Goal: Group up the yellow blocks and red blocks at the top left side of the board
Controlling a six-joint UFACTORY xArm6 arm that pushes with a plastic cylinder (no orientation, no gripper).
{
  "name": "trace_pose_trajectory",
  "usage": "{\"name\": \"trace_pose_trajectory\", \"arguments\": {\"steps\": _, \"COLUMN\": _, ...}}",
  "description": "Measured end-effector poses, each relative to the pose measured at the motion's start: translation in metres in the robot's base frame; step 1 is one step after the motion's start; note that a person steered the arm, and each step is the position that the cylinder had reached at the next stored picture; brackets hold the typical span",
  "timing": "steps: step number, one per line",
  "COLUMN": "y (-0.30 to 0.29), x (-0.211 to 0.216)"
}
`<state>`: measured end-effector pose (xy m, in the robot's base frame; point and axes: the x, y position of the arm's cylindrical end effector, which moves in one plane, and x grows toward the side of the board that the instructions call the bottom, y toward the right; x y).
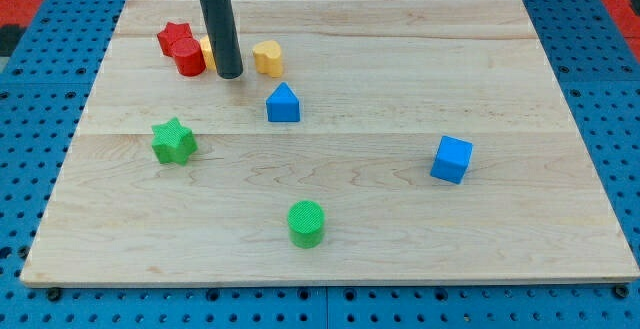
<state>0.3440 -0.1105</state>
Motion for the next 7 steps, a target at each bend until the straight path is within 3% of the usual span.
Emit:
{"name": "trace_pose_trajectory", "arguments": {"steps": 1, "y": 0.056, "x": -0.006}}
{"name": "trace_pose_trajectory", "arguments": {"steps": 3, "y": 0.110, "x": -0.026}}
{"name": "trace_pose_trajectory", "arguments": {"steps": 5, "y": -0.002, "x": -0.037}}
{"name": "trace_pose_trajectory", "arguments": {"steps": 6, "y": 0.043, "x": -0.043}}
{"name": "trace_pose_trajectory", "arguments": {"steps": 7, "y": 0.060, "x": -0.010}}
